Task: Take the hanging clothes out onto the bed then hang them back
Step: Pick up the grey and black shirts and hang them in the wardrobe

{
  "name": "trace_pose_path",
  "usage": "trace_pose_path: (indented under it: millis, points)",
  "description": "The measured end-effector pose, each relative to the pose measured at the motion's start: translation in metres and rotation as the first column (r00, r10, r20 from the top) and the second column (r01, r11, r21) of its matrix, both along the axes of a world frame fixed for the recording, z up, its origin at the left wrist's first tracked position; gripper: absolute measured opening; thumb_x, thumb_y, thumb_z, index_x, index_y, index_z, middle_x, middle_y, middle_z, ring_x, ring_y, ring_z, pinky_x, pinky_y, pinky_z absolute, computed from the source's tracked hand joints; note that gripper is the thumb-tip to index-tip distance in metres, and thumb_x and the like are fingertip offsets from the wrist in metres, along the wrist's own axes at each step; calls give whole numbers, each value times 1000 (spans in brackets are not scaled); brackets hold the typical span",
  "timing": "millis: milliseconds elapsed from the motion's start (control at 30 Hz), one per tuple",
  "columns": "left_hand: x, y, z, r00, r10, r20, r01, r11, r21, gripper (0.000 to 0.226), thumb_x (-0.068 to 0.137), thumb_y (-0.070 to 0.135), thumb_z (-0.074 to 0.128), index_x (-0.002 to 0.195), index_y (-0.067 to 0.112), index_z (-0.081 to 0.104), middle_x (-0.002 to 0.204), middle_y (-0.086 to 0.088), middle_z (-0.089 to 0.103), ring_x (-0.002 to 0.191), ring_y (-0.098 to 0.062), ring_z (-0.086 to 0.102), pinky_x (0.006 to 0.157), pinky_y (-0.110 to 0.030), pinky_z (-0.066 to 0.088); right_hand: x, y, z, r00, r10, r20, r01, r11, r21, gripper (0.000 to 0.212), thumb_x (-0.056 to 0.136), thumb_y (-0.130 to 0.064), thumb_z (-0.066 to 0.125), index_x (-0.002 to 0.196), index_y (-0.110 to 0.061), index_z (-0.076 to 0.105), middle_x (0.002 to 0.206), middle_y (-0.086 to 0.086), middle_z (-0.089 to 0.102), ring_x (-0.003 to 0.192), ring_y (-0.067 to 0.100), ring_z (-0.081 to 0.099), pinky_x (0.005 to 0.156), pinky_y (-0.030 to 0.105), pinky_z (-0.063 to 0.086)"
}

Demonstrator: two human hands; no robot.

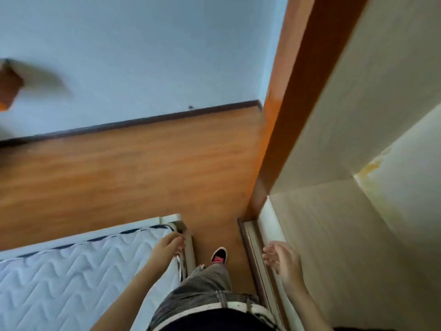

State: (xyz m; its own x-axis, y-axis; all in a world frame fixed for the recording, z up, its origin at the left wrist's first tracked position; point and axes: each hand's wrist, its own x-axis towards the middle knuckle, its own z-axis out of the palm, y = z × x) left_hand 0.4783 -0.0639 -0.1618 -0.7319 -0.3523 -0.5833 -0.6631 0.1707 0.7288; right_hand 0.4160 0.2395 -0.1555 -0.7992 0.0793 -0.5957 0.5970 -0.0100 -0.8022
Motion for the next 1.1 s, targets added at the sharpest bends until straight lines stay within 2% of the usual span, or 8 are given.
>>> trace_pose_path:
  millis: [133,300,467,633,700,800,967,1100]
  points:
    - [41,-39,-13,960,280,22,-281,959,28,20,96,10,48,91,6,67,86,-13,71,76,-25,63,71,-33,49,-51,-58,-2,956,286,-64,-281,957,70,22,99,-8,47,93,-6,67,88,19,69,79,29,66,65,30,54]
    - [54,-89,-38,850,516,109,-524,850,55,21,97,11,47,91,6,66,88,-16,69,78,-29,61,71,-35,47,-125,-122,-15,899,436,-34,-429,894,127,22,100,-6,43,96,-6,65,92,19,68,83,33,65,73,39,55]
    - [-12,-156,-51,810,574,121,-584,809,69,21,97,13,46,92,8,65,90,-13,70,83,-32,63,73,-35,49,-198,-172,-30,904,427,15,-423,890,169,22,101,-6,42,101,1,63,92,19,67,79,30,65,68,36,55]
    - [-101,-218,-29,791,612,10,-609,787,99,22,98,12,45,91,12,65,89,-9,68,82,-26,64,76,-39,50,-269,-216,-22,896,442,36,-439,872,216,22,100,-6,43,98,2,63,93,22,67,80,33,65,69,37,54]
    - [-137,-242,-22,780,625,-31,-620,779,97,22,99,12,45,91,12,65,89,-9,68,83,-25,65,74,-36,52,-301,-237,-22,877,479,35,-473,849,234,22,101,-7,43,97,1,64,93,21,68,82,34,66,69,37,55]
    - [-185,-274,-17,734,676,-68,-670,736,97,22,99,14,45,95,9,67,89,-10,70,84,-26,66,80,-38,53,-354,-276,-27,841,538,56,-534,811,238,23,101,-9,42,95,-2,63,94,23,68,83,35,65,73,41,55]
    - [-253,-326,-30,639,764,-87,-757,645,101,25,100,15,43,96,9,66,91,-11,69,84,-23,65,80,-36,53,-457,-376,-42,741,668,67,-663,711,236,21,99,-5,44,96,0,64,93,24,68,79,34,65,71,39,55]
    - [-288,-352,-46,478,878,5,-874,475,101,25,100,13,42,93,10,67,89,-12,68,87,-30,65,81,-39,52,-543,-492,-36,576,816,48,-801,552,232,20,98,-5,46,99,2,64,91,22,68,75,30,66,62,28,57]
